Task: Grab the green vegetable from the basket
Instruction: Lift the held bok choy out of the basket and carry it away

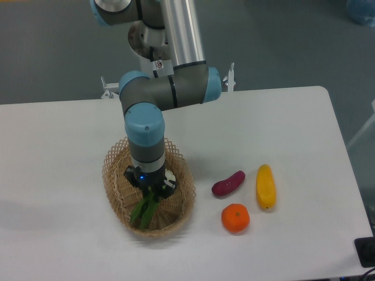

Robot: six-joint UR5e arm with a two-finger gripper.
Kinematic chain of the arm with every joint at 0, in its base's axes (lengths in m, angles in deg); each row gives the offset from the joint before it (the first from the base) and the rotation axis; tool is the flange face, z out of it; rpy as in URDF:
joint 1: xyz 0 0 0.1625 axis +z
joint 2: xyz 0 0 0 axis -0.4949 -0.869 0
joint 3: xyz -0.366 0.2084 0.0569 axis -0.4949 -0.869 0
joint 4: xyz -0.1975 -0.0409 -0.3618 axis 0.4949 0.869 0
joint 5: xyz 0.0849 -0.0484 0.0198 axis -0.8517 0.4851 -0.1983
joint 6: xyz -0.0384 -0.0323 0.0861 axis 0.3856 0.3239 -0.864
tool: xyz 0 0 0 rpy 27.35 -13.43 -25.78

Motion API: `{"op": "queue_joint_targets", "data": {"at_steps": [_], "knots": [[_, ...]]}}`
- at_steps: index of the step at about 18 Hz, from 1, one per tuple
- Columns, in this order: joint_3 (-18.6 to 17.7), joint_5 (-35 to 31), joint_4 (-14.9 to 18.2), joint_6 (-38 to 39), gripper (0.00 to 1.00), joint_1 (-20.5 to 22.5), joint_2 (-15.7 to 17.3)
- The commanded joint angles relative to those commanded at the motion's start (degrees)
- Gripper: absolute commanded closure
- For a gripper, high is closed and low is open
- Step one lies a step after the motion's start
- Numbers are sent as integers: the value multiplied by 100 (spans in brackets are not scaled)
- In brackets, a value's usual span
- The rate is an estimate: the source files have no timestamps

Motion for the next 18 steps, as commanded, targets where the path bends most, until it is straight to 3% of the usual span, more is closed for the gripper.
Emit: {"op": "queue_joint_targets", "data": {"at_steps": [8, 18], "knots": [[44, 123, 88, -518, 65, 545, 448], [536, 826, 228, -1510, 64, 1485, 809]]}}
